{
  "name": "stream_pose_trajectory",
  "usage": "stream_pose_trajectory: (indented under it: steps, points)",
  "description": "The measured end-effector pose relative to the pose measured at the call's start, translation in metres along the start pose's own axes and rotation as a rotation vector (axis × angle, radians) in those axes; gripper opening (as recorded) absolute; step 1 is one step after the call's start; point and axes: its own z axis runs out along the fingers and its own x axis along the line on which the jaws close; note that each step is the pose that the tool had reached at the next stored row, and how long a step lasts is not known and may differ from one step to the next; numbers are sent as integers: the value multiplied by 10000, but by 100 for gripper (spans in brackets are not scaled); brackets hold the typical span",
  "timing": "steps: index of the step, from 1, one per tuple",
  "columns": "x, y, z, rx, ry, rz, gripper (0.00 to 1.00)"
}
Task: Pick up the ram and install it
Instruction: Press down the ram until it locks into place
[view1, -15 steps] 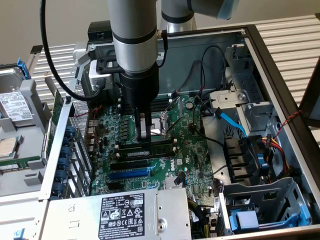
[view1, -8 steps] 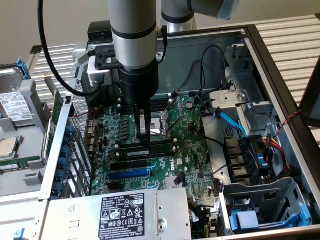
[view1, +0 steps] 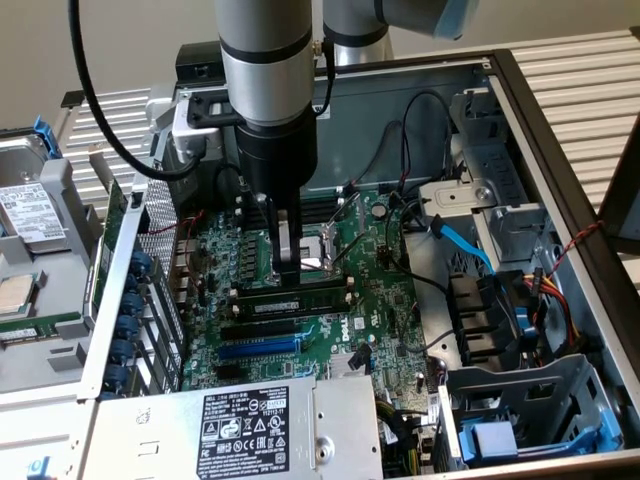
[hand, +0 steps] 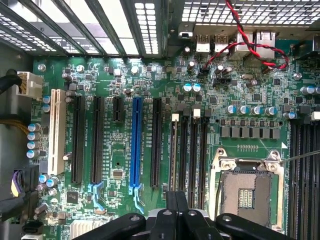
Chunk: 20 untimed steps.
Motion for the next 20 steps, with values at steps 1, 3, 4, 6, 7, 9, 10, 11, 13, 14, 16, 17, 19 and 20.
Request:
stream_pose_trajectory:
  steps: [1,3,4,6,7,9,10,11,13,14,16,17,19,20]
  points:
    - [0,0,-1,-2,0,100,11]
    - [0,0,-1,-8,-3,394,11]
    - [0,0,-2,-10,-4,522,11]
    - [0,0,-2,-14,-8,729,11]
    - [0,0,-2,-19,-9,826,11]
    - [0,0,-2,-28,-11,1054,11]
    - [0,0,-2,-32,-13,1167,11]
    - [0,0,-2,-37,-14,1293,11]
    - [0,0,-2,-47,-16,1515,11]
    - [0,0,-2,-52,-18,1635,11]
    - [0,0,-2,-62,-20,1855,11]
    - [0,0,-2,-68,-20,1957,11]
    - [1,1,-2,-81,-19,2170,11]
    - [1,0,-2,-87,-18,2273,11]
